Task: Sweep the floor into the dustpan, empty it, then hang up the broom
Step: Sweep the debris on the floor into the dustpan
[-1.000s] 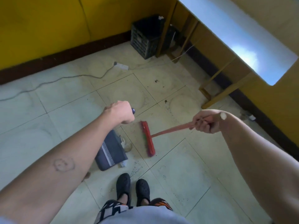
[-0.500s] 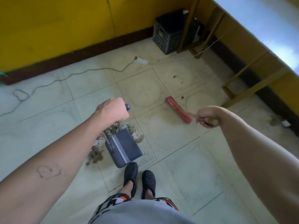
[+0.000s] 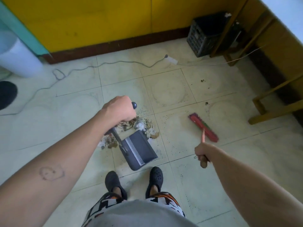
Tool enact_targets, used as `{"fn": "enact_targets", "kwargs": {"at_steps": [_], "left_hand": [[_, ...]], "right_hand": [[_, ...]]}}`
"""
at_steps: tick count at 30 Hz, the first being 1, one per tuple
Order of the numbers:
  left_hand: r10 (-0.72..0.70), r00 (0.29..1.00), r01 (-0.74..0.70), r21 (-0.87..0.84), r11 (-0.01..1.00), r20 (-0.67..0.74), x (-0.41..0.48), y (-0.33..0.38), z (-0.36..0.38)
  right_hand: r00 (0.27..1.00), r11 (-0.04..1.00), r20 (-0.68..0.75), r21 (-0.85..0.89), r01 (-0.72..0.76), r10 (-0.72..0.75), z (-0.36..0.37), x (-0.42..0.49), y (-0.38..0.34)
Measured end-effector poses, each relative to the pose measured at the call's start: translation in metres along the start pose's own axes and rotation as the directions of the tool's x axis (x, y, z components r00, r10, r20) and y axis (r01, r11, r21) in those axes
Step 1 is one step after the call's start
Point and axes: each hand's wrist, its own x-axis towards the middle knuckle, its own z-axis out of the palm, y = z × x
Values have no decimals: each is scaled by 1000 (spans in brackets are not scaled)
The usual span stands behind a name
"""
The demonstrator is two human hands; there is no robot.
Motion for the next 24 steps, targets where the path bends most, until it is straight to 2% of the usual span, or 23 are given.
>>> {"fn": "enact_targets", "kwargs": {"at_steps": [5, 9, 12, 15, 18, 22, 24], "left_hand": [[-41, 999, 41, -61, 997, 6, -2, -58, 3], [-28, 999, 33, -114, 993, 45, -10, -108, 6], [-32, 999, 37, -158, 987, 33, -14, -163, 10], [-59, 998, 63, -208, 976, 22, -19, -223, 12], [-90, 995, 95, -243, 965, 33, -23, -270, 16], [-130, 991, 135, -289, 948, 36, -29, -335, 17], [-151, 988, 156, -291, 944, 38, -31, -361, 18]], "right_hand": [[996, 999, 88, -34, -13, 16, 36, -30, -47], [989, 980, 146, 201, -8, -21, 68, -65, -95], [977, 878, 190, 479, -7, -96, 90, -90, -144], [966, 748, 210, 663, -29, -150, 108, -113, -203], [957, 654, 232, 754, -64, -173, 122, -134, -248], [932, 599, 298, 792, -121, -206, 144, -164, -298], [925, 603, 300, 791, -105, -232, 155, -177, -316]]}}
